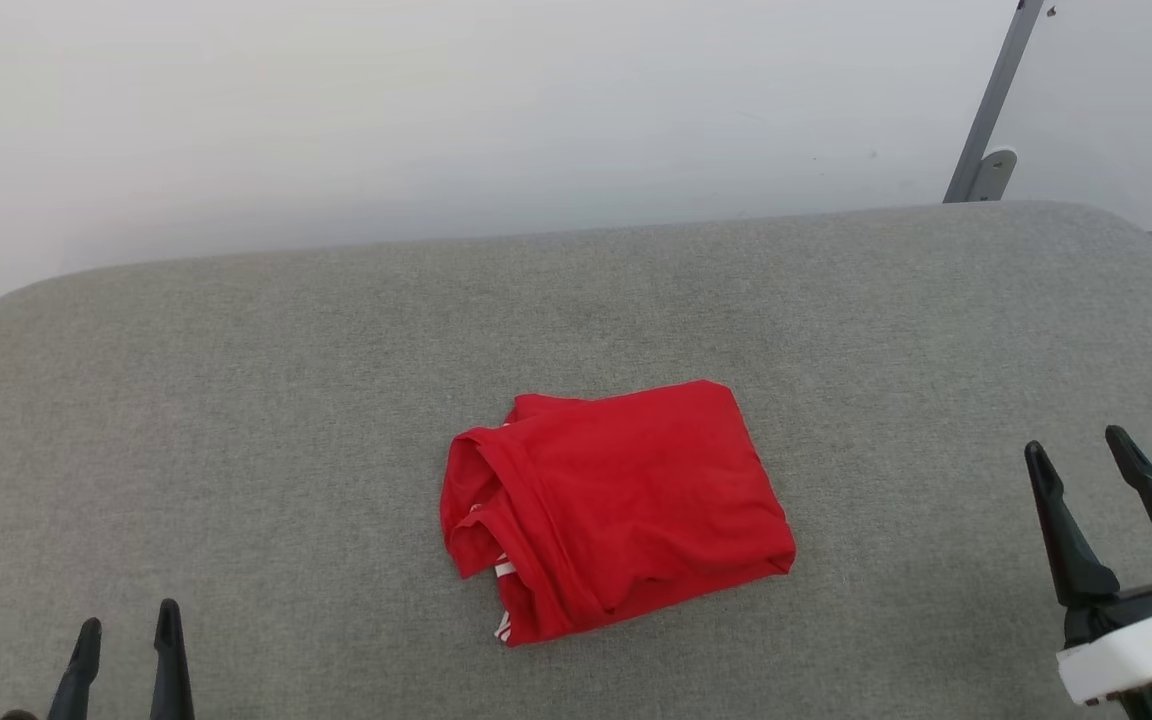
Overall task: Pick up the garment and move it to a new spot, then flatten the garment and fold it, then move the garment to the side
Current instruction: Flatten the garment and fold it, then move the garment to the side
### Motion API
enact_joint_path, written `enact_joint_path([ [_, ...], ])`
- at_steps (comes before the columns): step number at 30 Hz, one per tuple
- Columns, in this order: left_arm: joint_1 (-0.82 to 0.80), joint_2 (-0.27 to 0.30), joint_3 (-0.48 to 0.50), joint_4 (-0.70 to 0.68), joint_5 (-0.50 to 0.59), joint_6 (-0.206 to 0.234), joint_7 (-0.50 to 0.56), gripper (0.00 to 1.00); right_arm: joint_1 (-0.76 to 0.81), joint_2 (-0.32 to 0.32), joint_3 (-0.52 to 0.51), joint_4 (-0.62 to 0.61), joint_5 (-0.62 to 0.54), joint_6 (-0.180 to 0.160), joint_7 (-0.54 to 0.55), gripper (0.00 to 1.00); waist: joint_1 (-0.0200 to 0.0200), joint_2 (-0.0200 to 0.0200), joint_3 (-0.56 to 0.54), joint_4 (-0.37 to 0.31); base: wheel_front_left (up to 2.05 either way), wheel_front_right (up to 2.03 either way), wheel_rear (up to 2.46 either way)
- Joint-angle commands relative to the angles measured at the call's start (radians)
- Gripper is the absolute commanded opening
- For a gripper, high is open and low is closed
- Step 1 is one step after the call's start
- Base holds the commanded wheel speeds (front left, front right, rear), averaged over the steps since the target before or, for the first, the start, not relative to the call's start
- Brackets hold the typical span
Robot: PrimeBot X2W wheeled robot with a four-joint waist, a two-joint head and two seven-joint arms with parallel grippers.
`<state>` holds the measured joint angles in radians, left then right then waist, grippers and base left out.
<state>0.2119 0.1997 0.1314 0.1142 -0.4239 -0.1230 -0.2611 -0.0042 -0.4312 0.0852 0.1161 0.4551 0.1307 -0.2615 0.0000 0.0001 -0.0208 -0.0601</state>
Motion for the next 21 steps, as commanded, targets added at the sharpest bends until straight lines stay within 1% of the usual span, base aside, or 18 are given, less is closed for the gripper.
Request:
enact_joint_path([
  [1,0.002,-0.003,0.005,0.0,0.004,-0.003,-0.005,1.0,0.012,0.008,-0.009,-0.008,-0.004,0.0,-0.004,1.0,0.0,-0.0001,-0.001,0.001,0.0,0.0,0.0],
  [5,-0.004,-0.022,-0.002,0.005,0.013,-0.008,-0.005,1.0,0.039,0.03,-0.034,-0.02,-0.017,0.0,-0.004,1.0,0.0,-0.0001,-0.003,0.005,0.0,0.0,0.0],
  [7,-0.006,-0.022,-0.019,0.005,0.007,-0.007,-0.005,1.0,0.047,0.04,-0.046,-0.023,-0.019,0.0,-0.004,1.0,0.0,-0.0001,-0.005,0.008,0.0,0.0,0.0],
  [10,-0.005,-0.011,-0.044,0.013,-0.009,-0.007,-0.005,1.0,0.062,0.059,-0.058,-0.026,-0.024,0.0,-0.004,1.0,0.0,-0.0001,-0.006,0.014,0.0,0.0,0.0],
  [15,-0.014,0.002,-0.067,0.02,-0.017,-0.007,-0.005,1.0,0.076,0.073,-0.063,-0.027,-0.023,0.0,-0.004,1.0,0.0,-0.0001,-0.005,0.023,0.0,0.0,0.0],
  [21,-0.027,0.009,-0.075,0.021,-0.019,-0.007,-0.005,1.0,0.078,0.084,-0.06,-0.031,-0.028,0.0,-0.004,1.0,0.0,-0.0001,-0.002,0.031,0.0,0.0,0.0],
])
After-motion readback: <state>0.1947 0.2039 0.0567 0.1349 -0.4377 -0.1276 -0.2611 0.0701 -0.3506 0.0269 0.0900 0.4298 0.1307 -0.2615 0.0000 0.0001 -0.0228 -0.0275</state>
